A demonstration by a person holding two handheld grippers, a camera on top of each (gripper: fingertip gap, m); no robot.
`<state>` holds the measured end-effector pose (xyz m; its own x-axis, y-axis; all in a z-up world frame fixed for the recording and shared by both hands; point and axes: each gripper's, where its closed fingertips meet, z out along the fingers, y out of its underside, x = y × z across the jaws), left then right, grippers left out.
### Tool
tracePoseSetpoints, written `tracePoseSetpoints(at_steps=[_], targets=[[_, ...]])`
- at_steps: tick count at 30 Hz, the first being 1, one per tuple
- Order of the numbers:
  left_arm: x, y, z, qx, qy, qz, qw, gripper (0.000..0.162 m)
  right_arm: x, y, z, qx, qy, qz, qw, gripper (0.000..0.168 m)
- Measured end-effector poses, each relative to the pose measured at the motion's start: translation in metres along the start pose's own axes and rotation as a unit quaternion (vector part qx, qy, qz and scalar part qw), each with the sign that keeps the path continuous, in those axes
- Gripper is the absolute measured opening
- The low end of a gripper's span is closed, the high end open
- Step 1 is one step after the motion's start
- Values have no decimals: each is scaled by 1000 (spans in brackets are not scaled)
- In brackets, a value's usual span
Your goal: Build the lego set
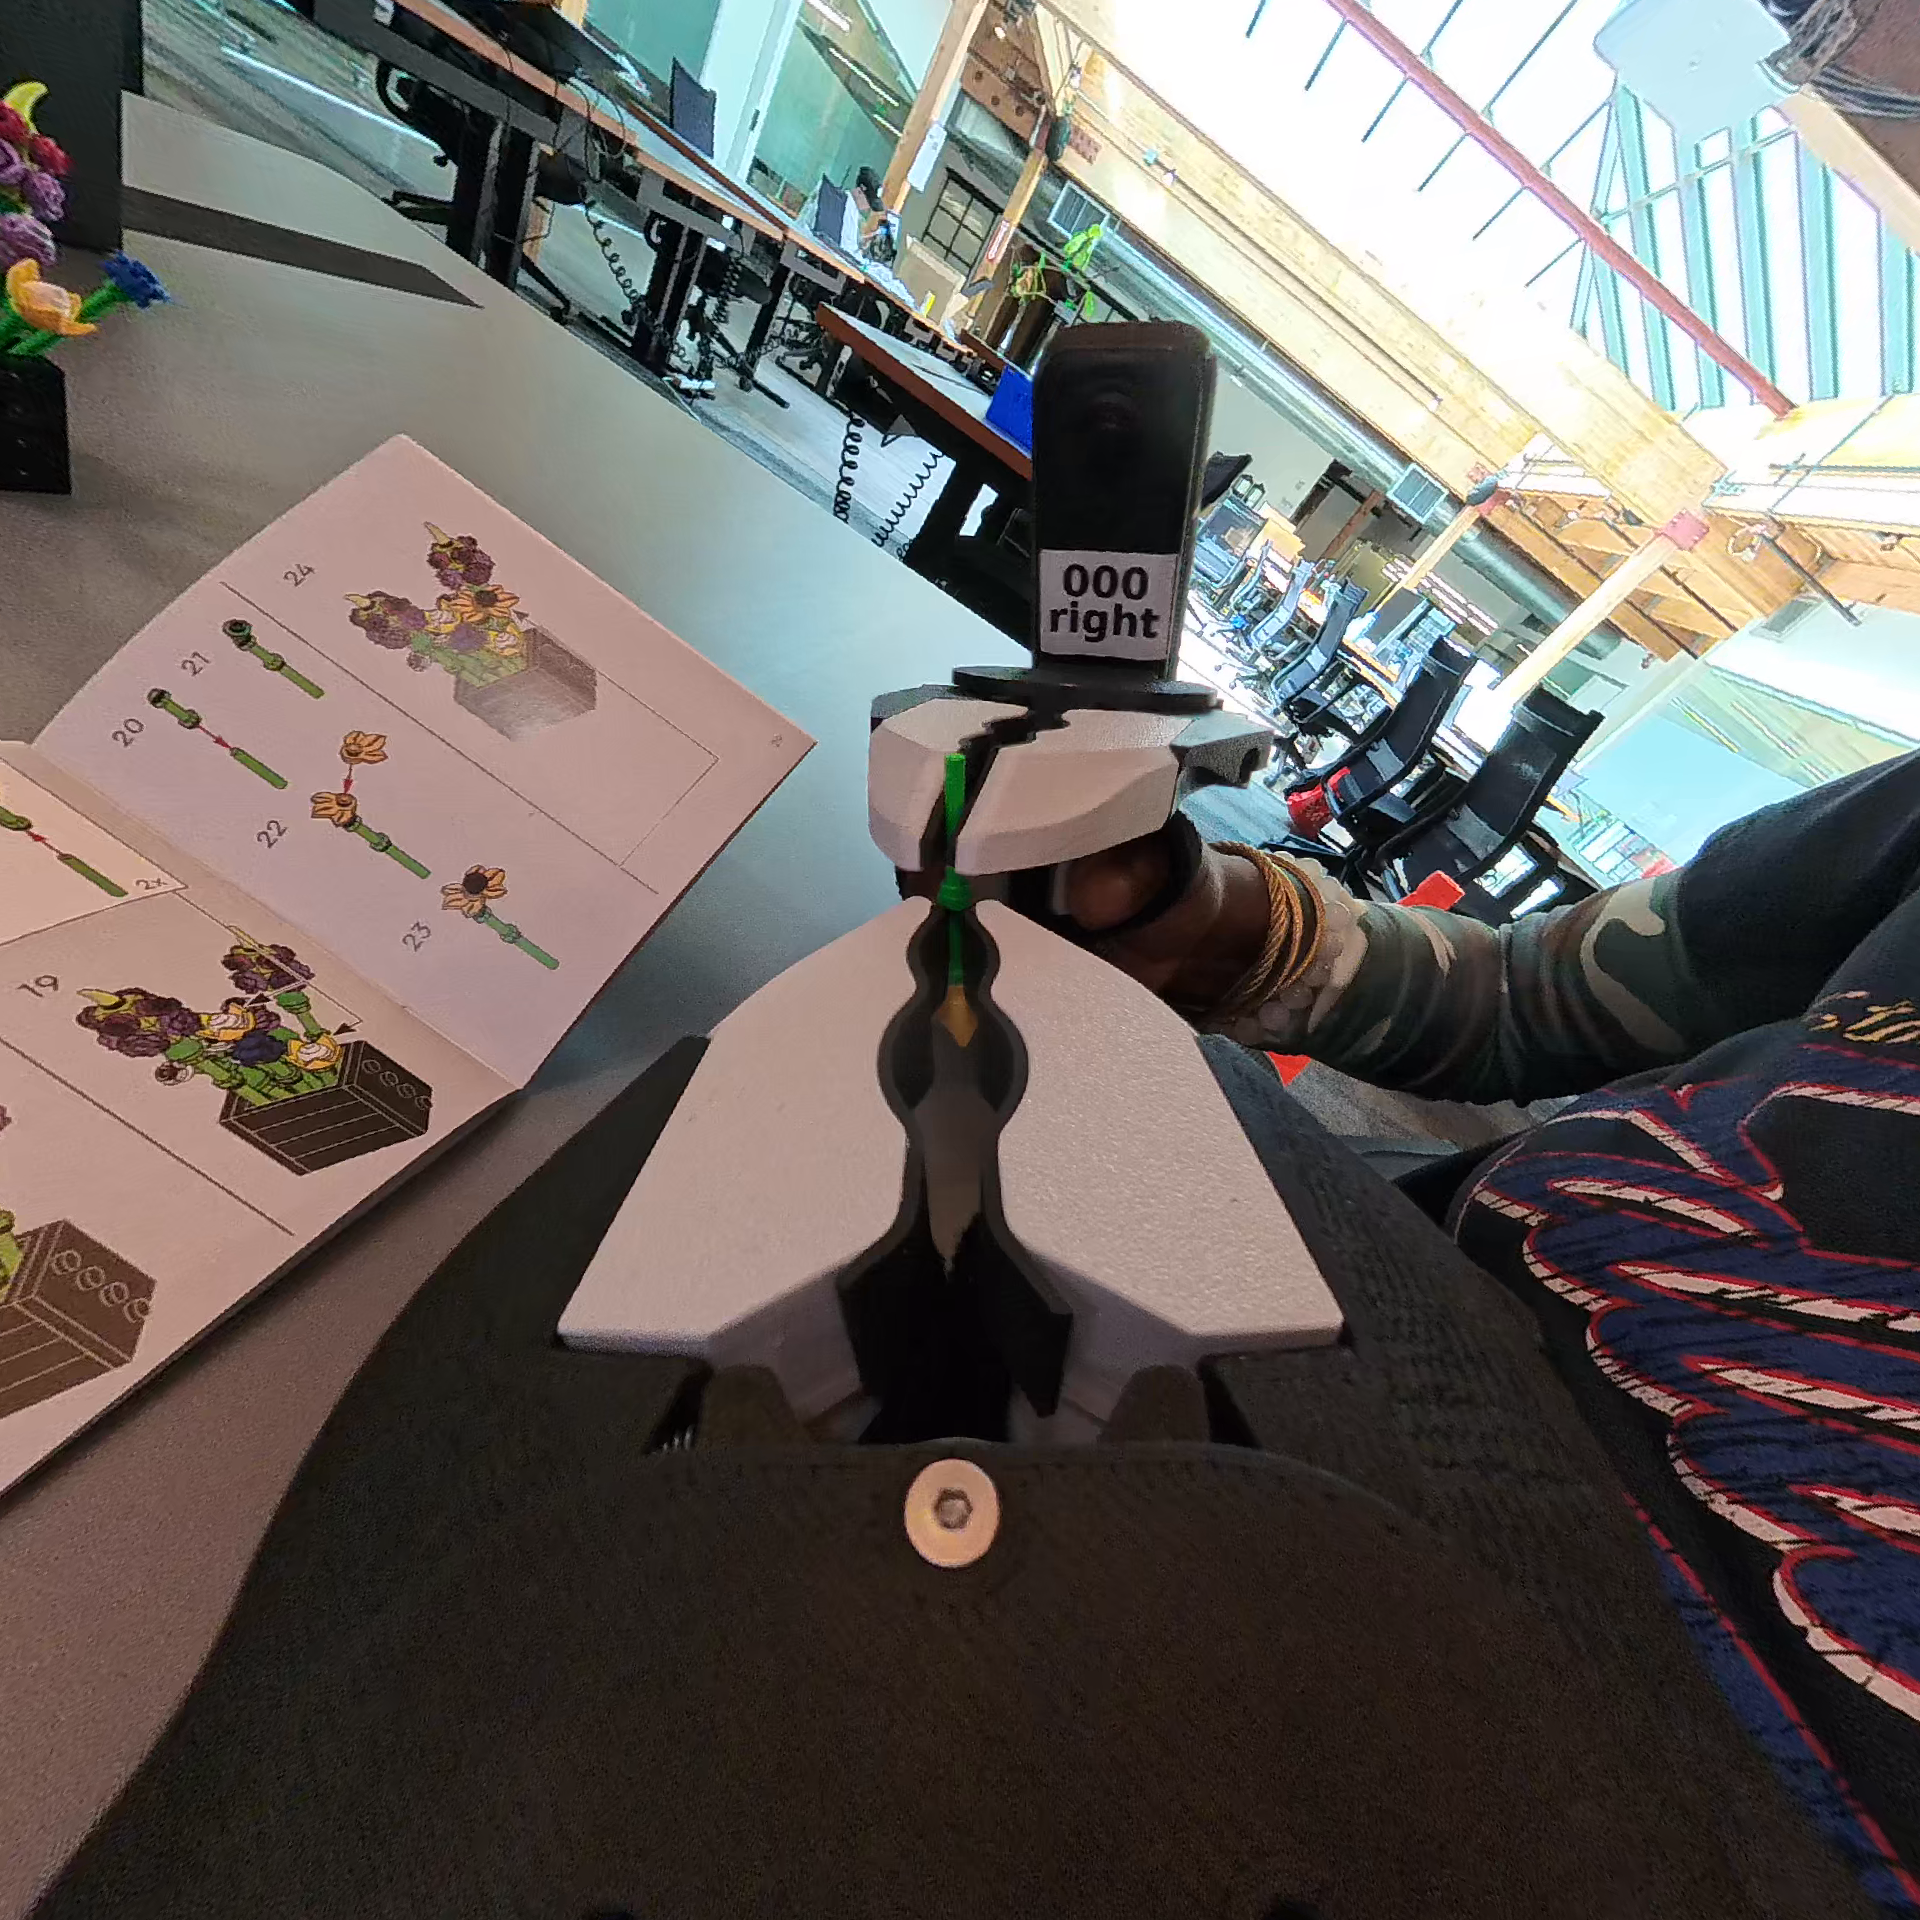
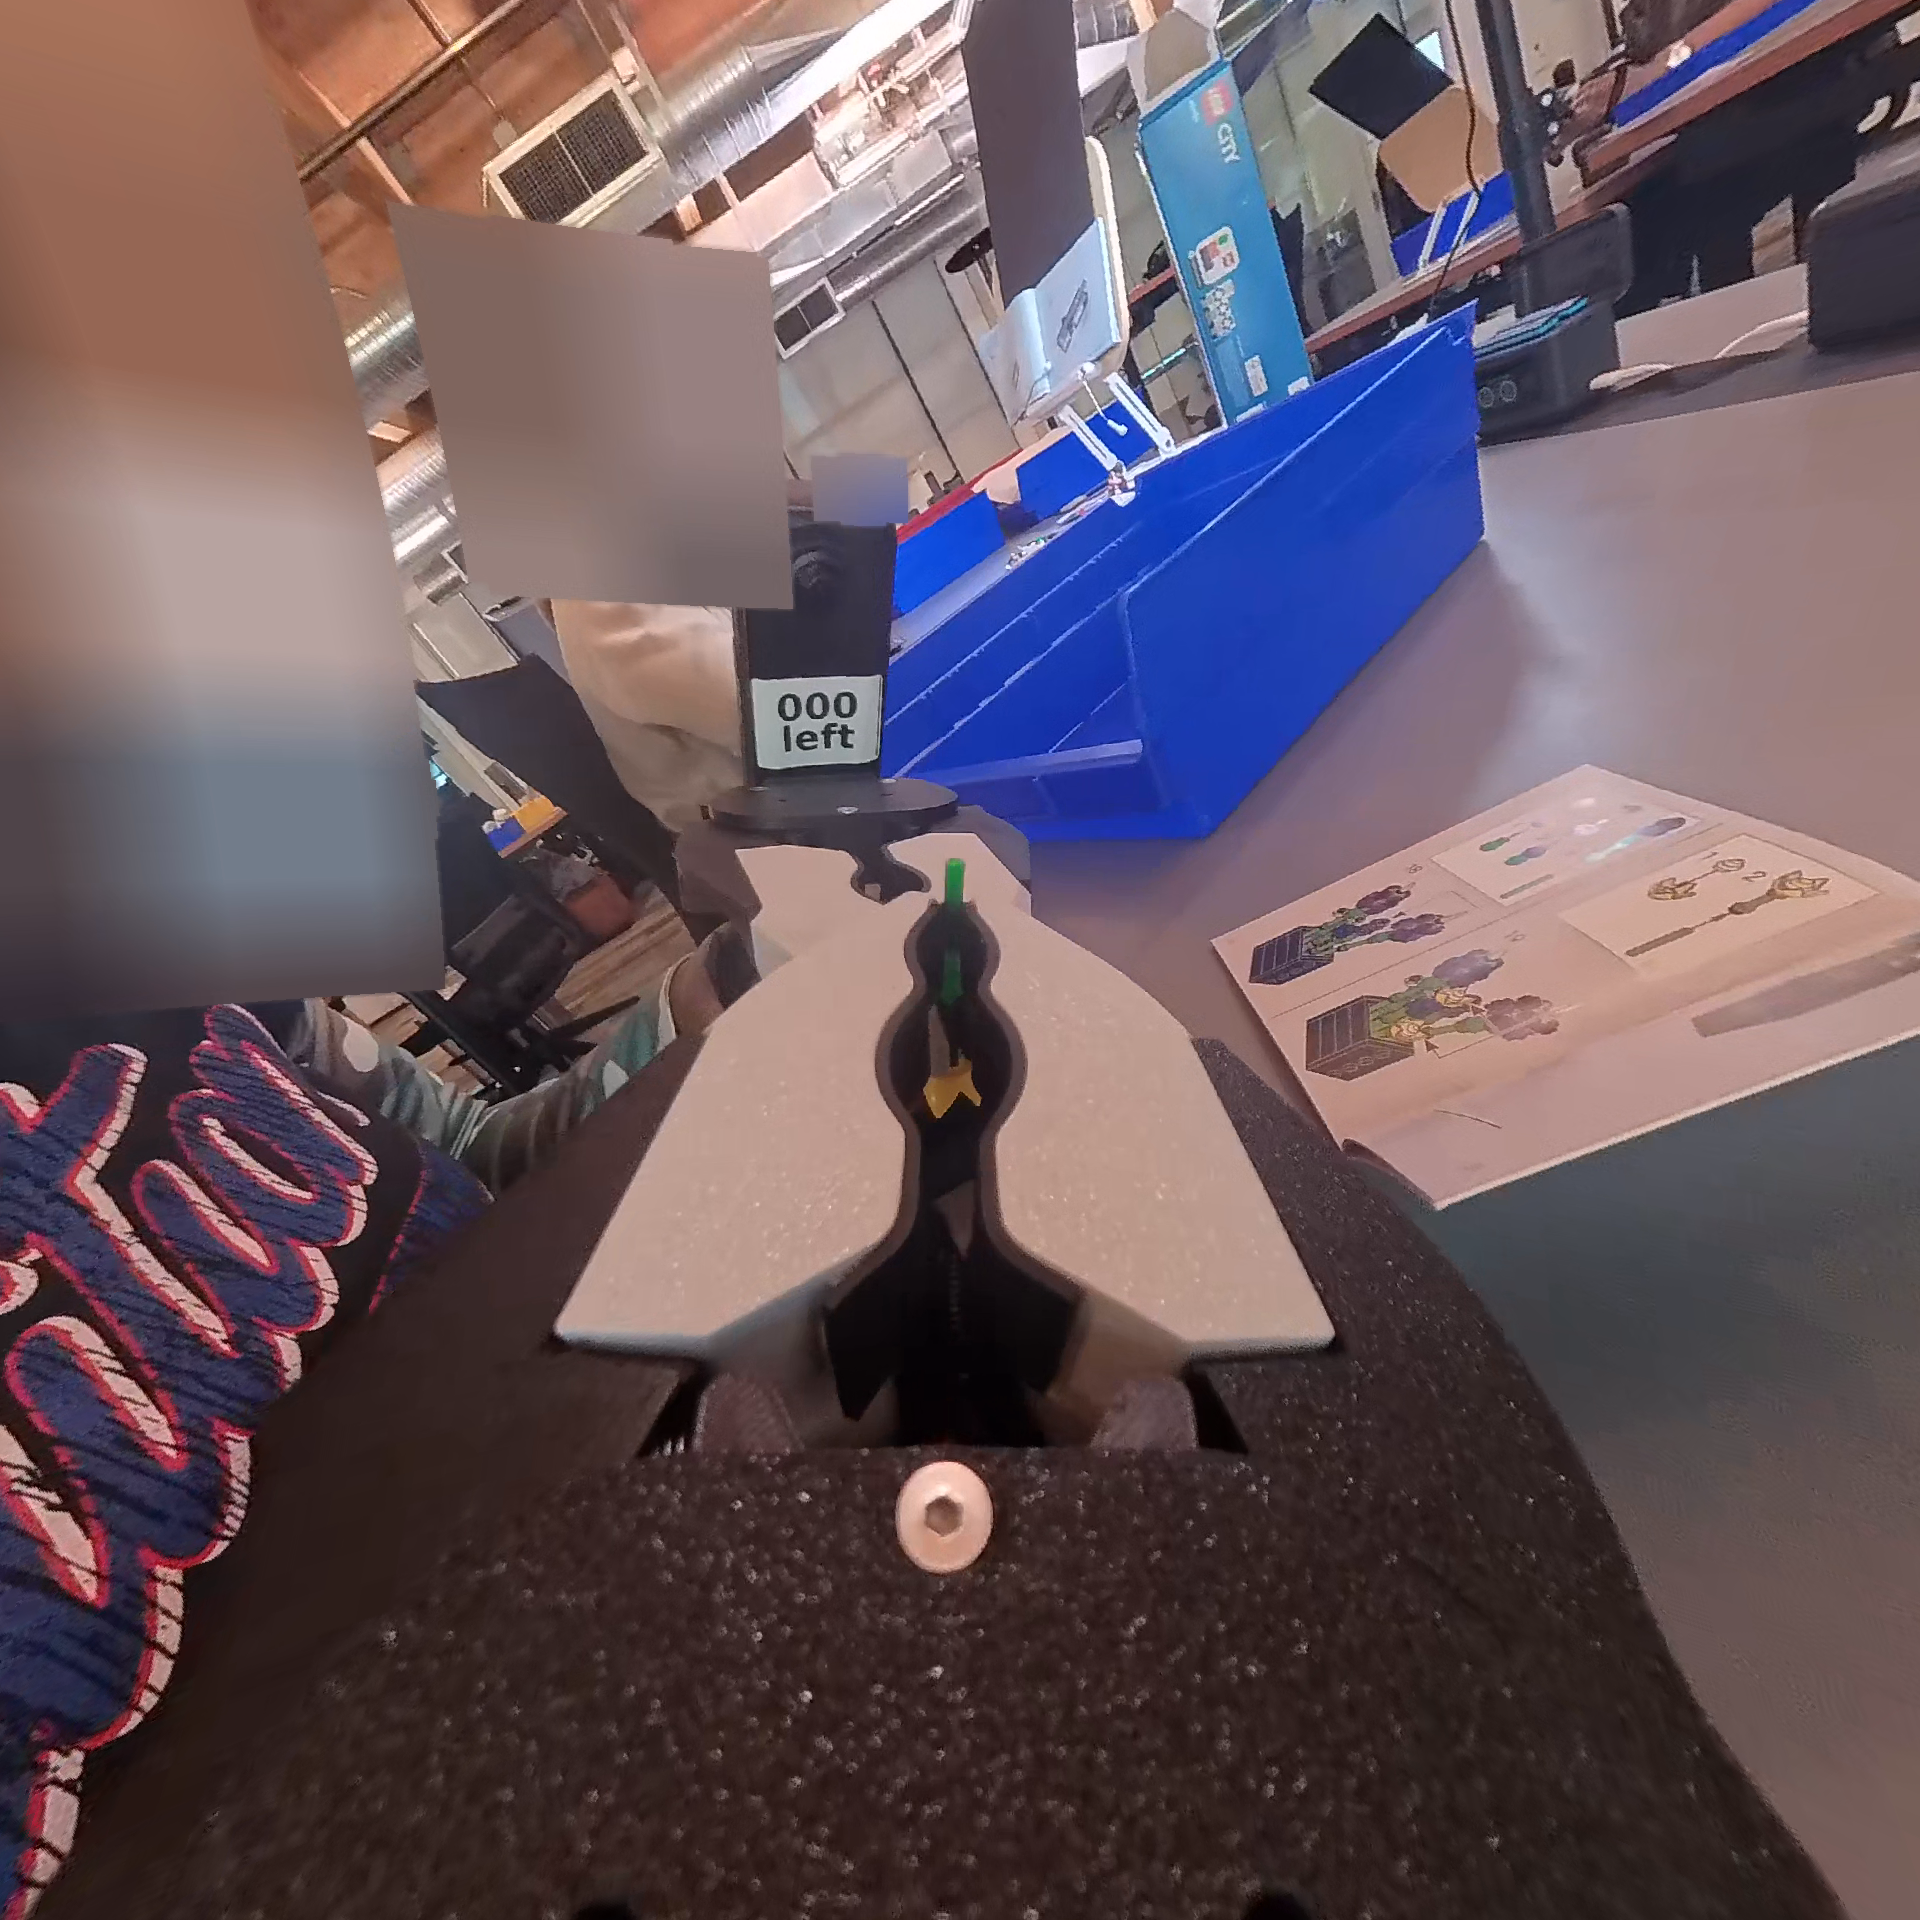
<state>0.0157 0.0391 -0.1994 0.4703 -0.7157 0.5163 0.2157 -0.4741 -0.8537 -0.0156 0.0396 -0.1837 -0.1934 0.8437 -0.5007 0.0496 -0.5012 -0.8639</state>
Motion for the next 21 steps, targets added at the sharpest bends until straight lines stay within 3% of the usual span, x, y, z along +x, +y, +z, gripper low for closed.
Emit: tracePoseSetpoints(at_steps=[1, 11, 21], targets=[[0, 0, 0, -1, -1, -1, 1000, 1, 0, 1, 0, -3, 3, -3, 1000, 4], [0, 2, 0, -4, -4, 7, 1000, 0, -1, 6, -1, -25, 17, -24, 999, 4], [3, -3, -1, 6, 7, 11, 1000, 2, -2, -13, -10, 41, -1, -15, 999, 15]])
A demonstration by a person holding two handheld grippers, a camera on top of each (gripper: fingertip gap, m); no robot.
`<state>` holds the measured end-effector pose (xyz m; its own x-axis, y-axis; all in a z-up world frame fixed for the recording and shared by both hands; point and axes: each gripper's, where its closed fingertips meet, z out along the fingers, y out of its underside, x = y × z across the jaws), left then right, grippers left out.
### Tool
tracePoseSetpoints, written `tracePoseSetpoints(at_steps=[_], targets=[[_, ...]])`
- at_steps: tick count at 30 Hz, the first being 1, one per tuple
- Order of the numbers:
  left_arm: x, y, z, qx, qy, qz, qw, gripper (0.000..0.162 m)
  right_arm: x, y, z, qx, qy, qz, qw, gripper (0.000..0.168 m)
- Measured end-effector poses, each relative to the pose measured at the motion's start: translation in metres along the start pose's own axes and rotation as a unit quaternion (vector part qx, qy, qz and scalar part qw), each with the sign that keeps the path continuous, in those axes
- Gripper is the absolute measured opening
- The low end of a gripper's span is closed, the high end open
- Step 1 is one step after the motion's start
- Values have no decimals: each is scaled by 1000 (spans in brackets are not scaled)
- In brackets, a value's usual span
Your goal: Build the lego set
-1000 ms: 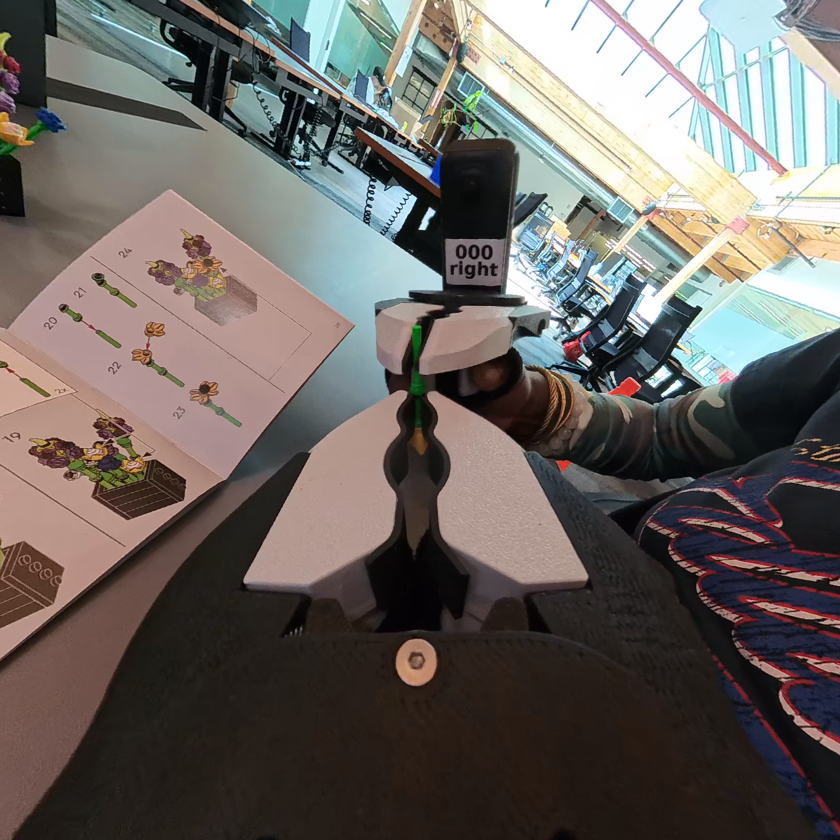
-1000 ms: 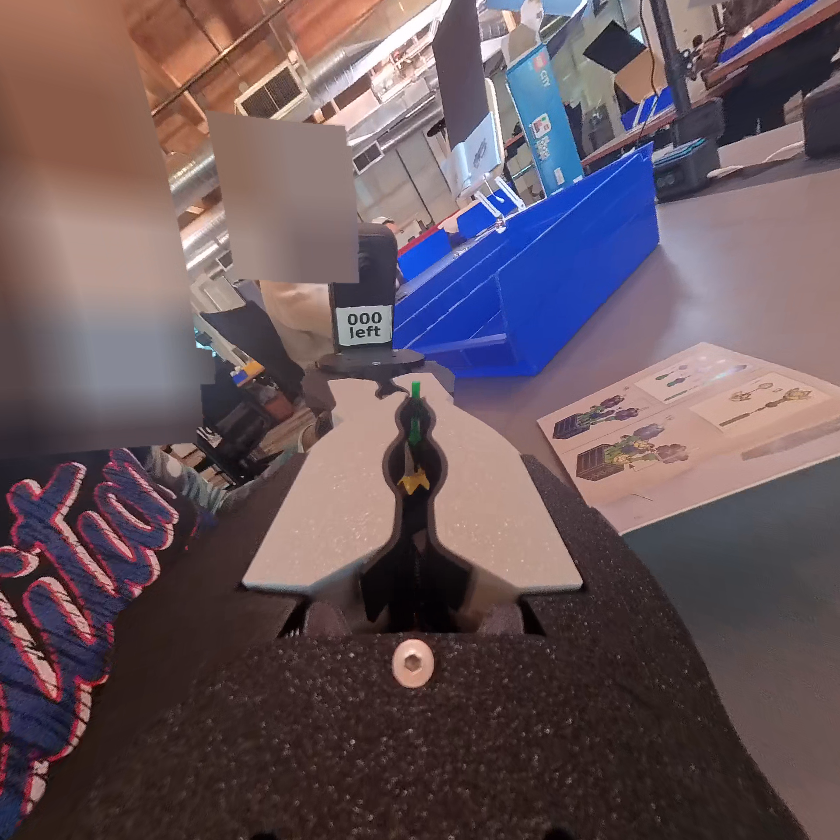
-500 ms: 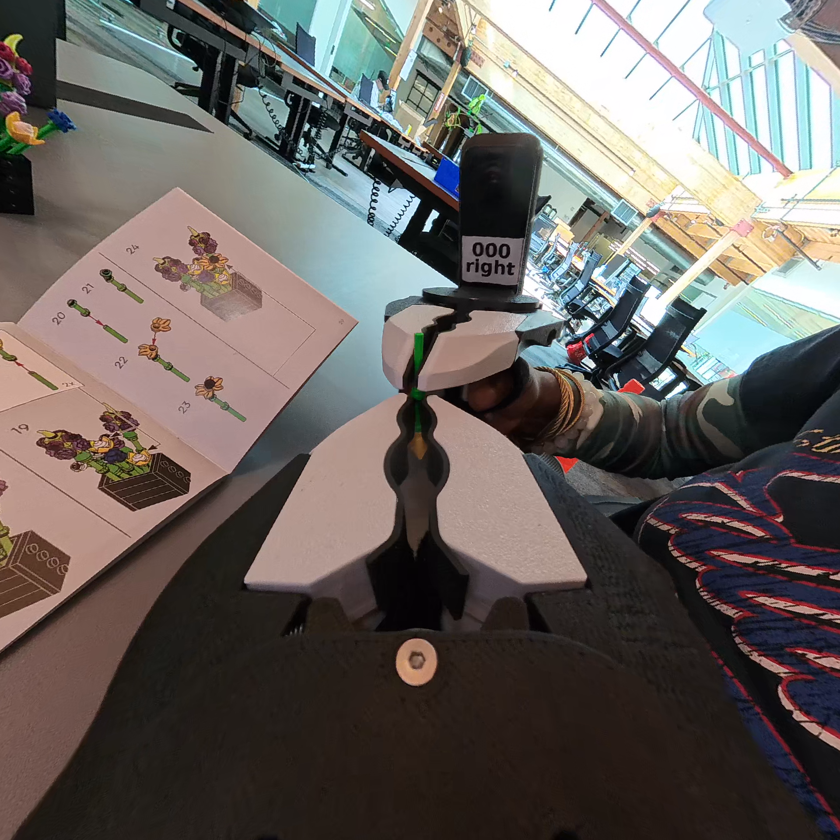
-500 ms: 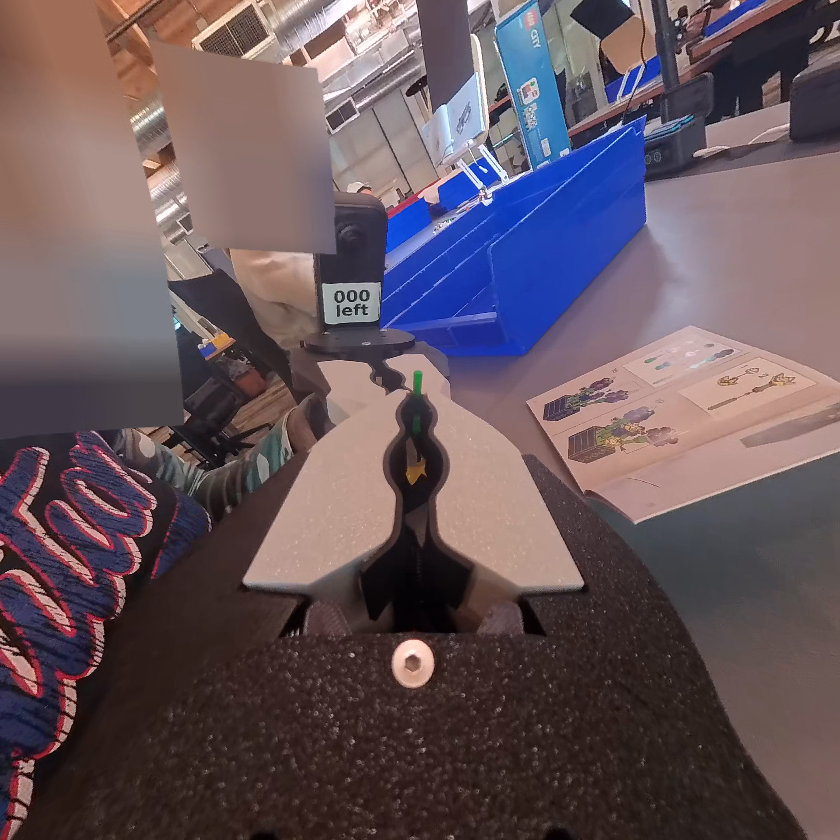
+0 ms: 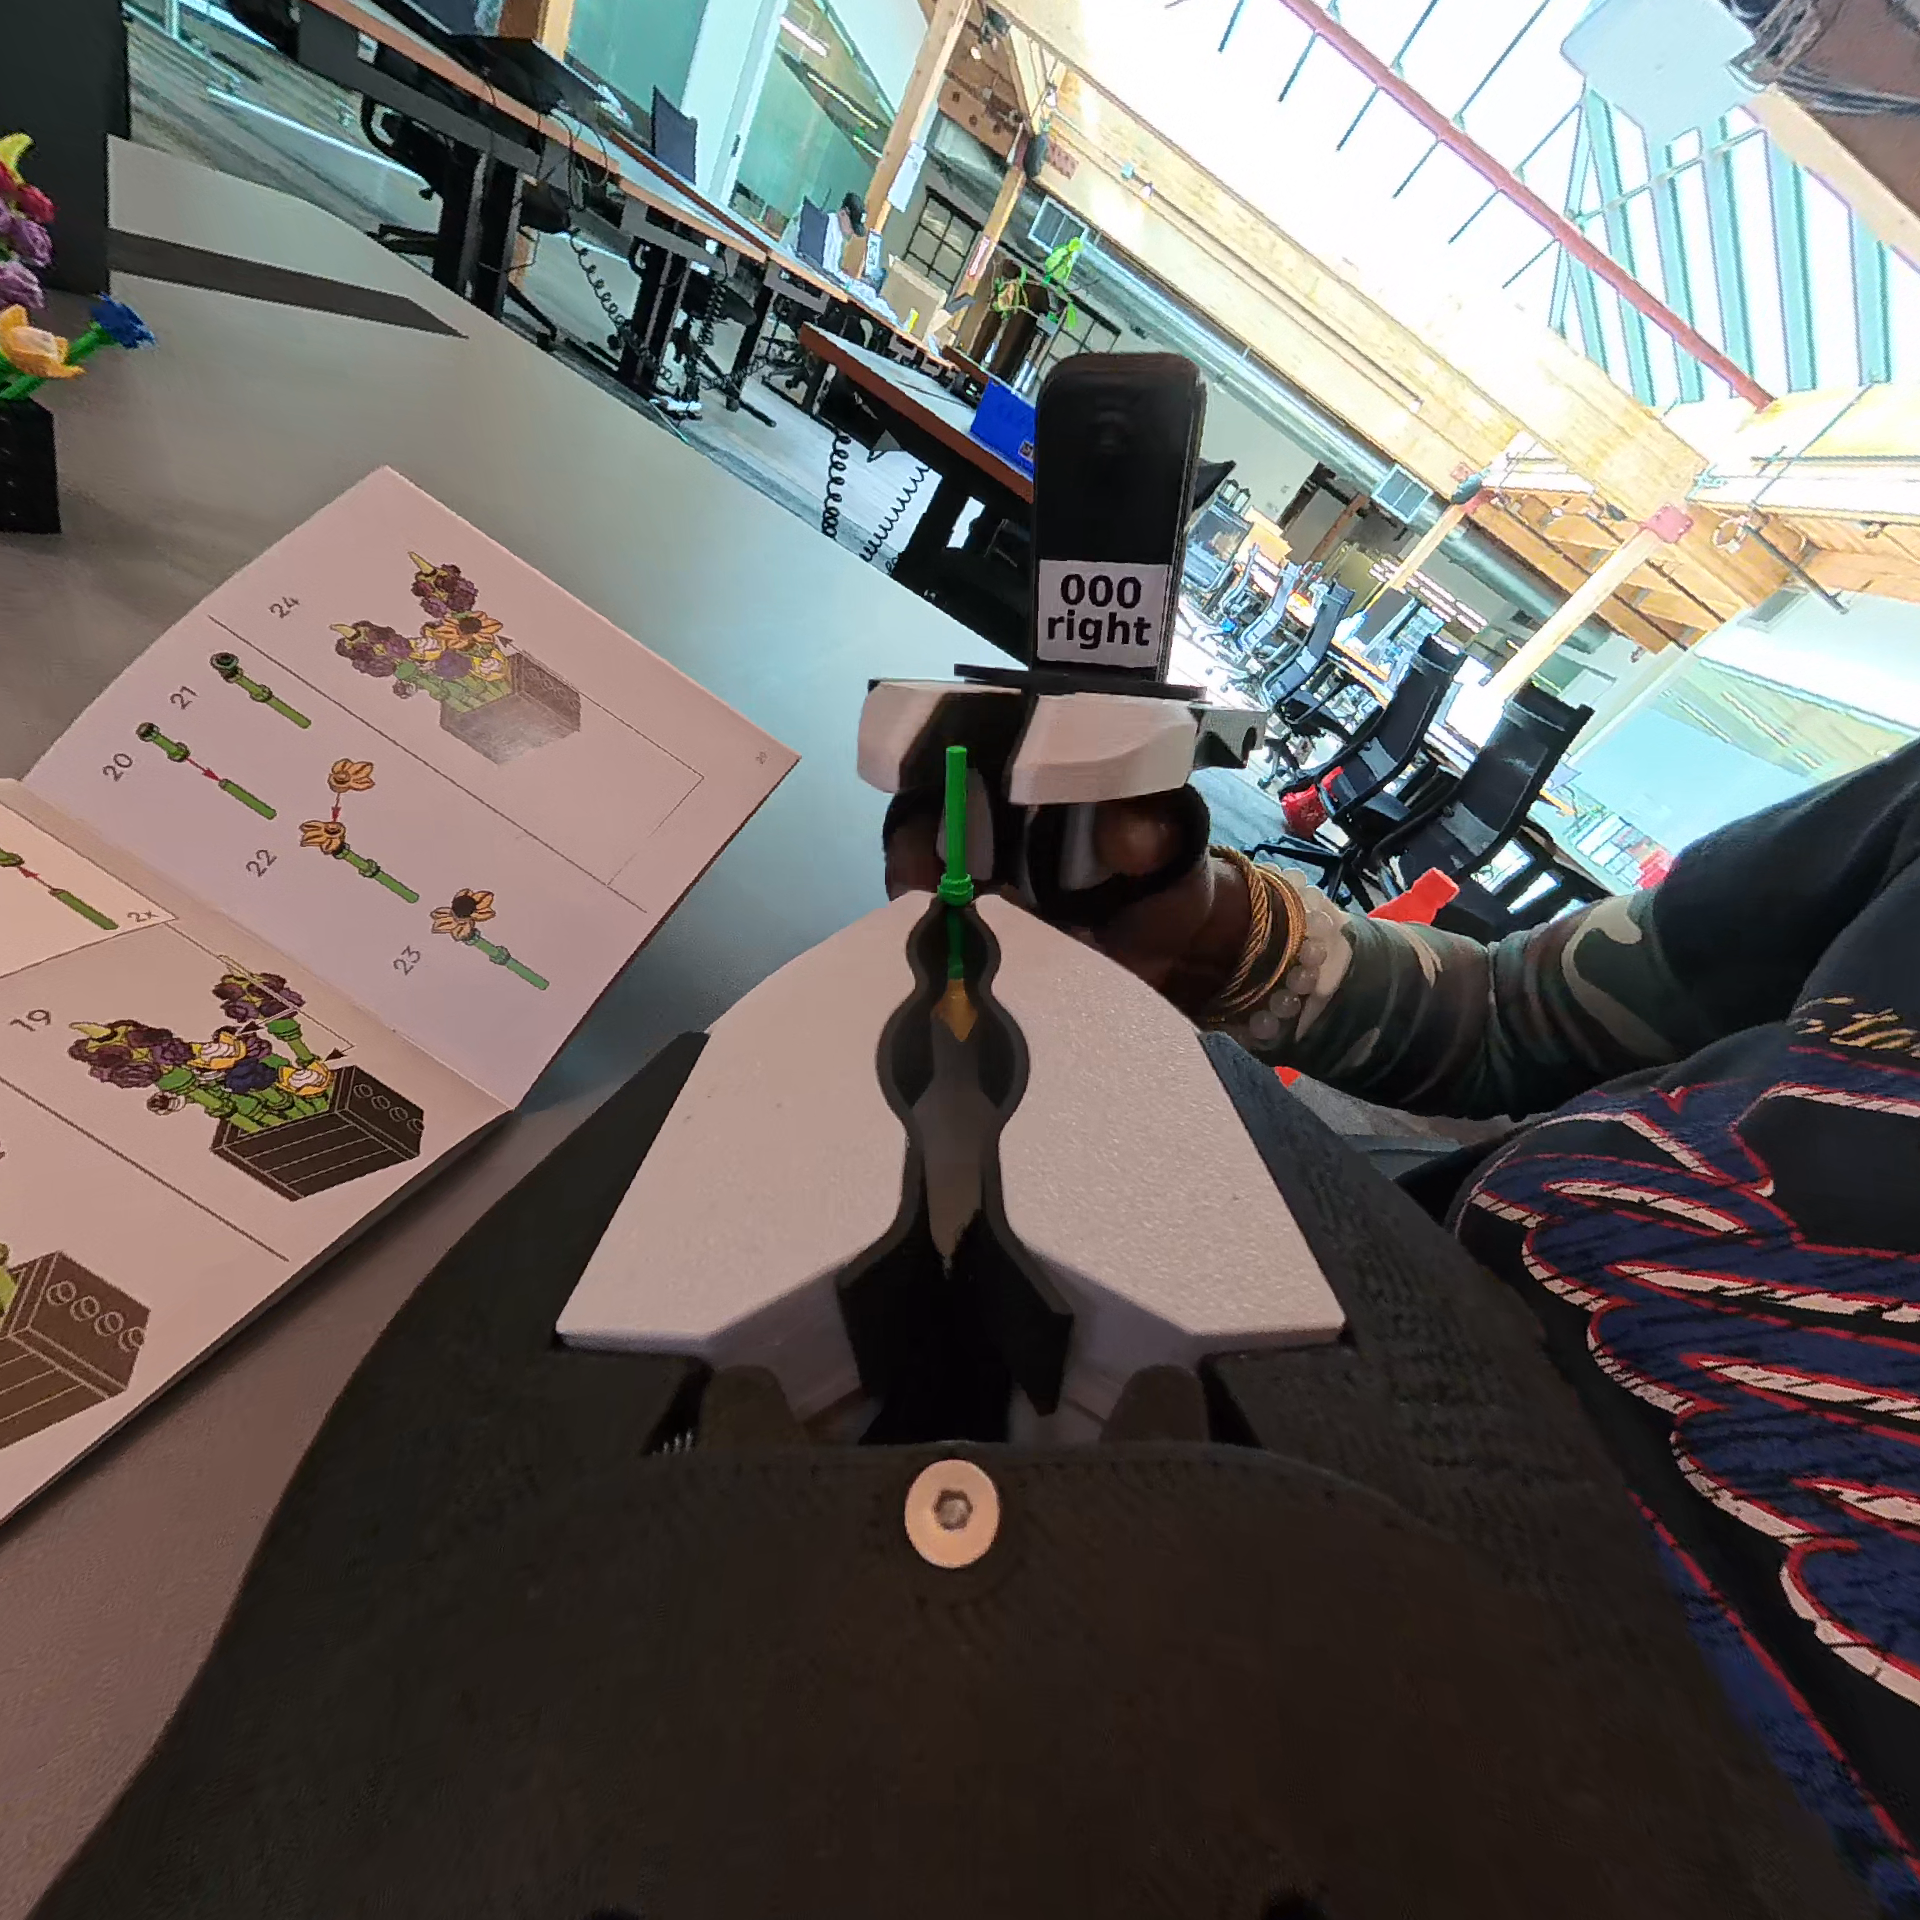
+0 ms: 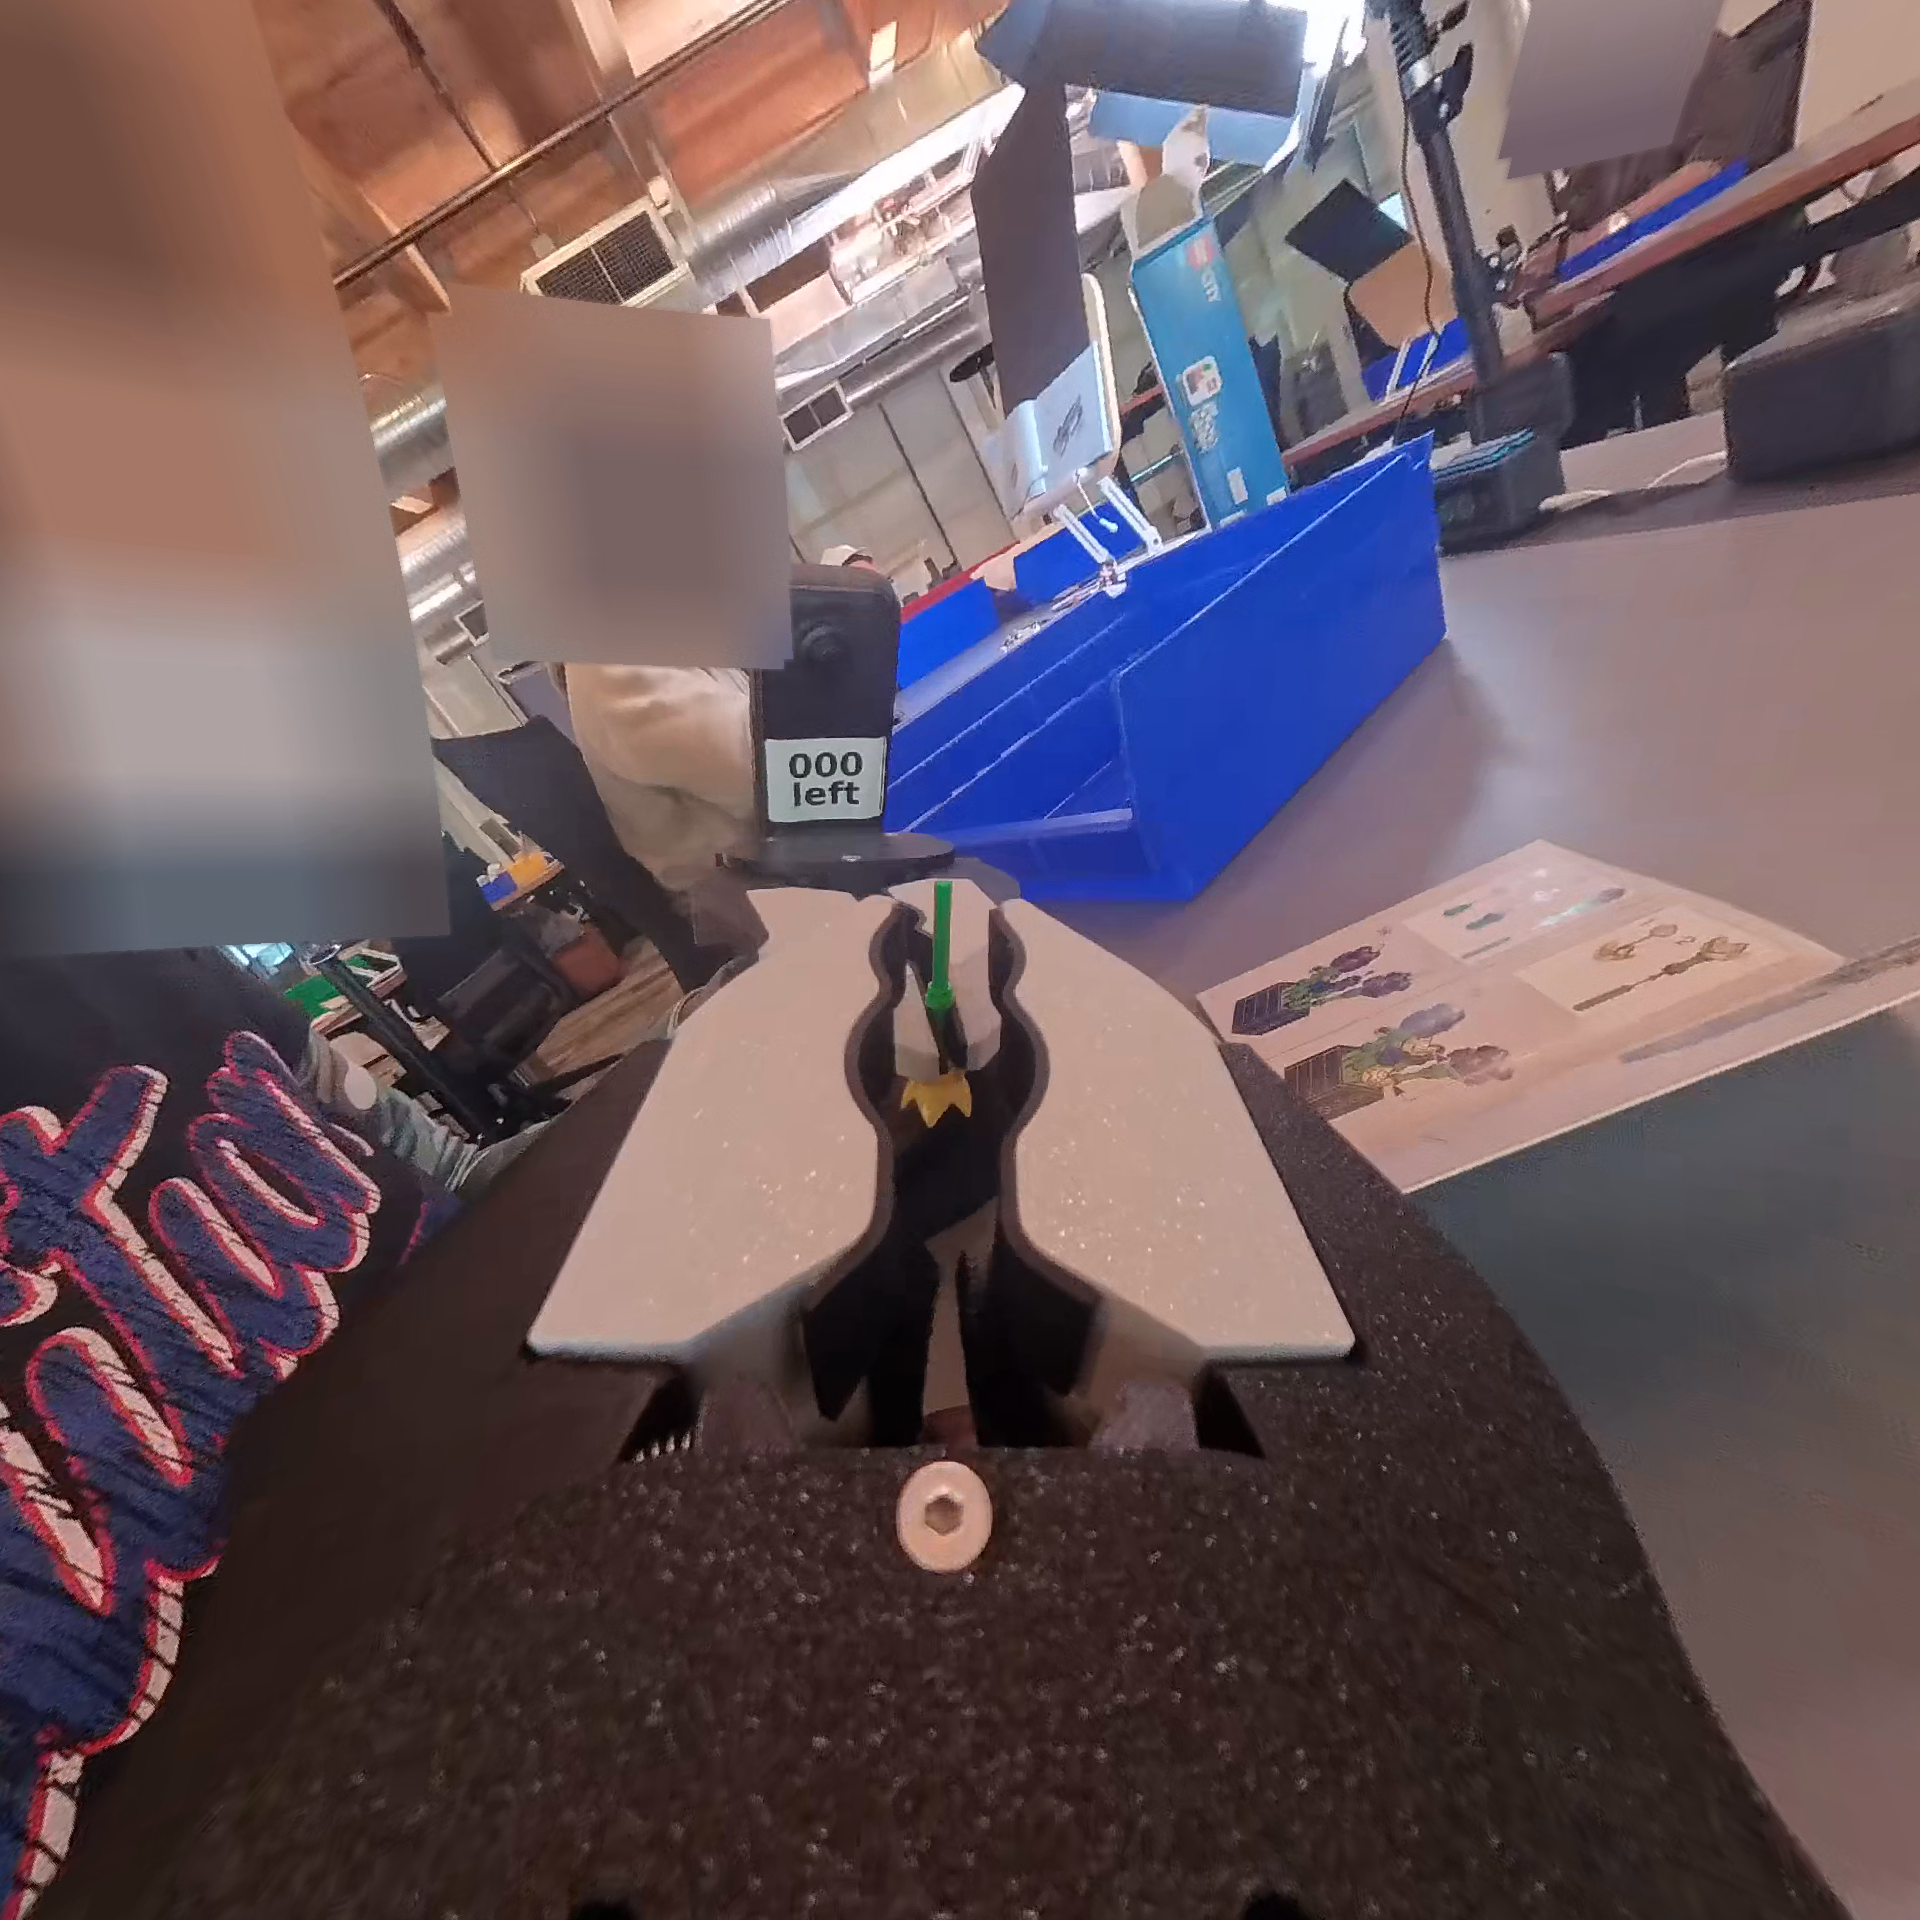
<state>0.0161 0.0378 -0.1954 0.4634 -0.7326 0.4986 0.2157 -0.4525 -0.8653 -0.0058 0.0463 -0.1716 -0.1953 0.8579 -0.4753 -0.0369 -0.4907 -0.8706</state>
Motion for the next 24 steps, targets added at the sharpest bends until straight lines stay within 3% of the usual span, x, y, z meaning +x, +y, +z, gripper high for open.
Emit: tracePoseSetpoints(at_steps=[5, 24], targets=[[2, 4, 3, -17, 0, 10, 1000, 2, -3, 5, 4, -18, -4, -20, 1000, 4], [-1, 5, 1, -14, -10, 14, 1000, 1, -3, 15, 5, -44, 15, -38, 998, 4]])
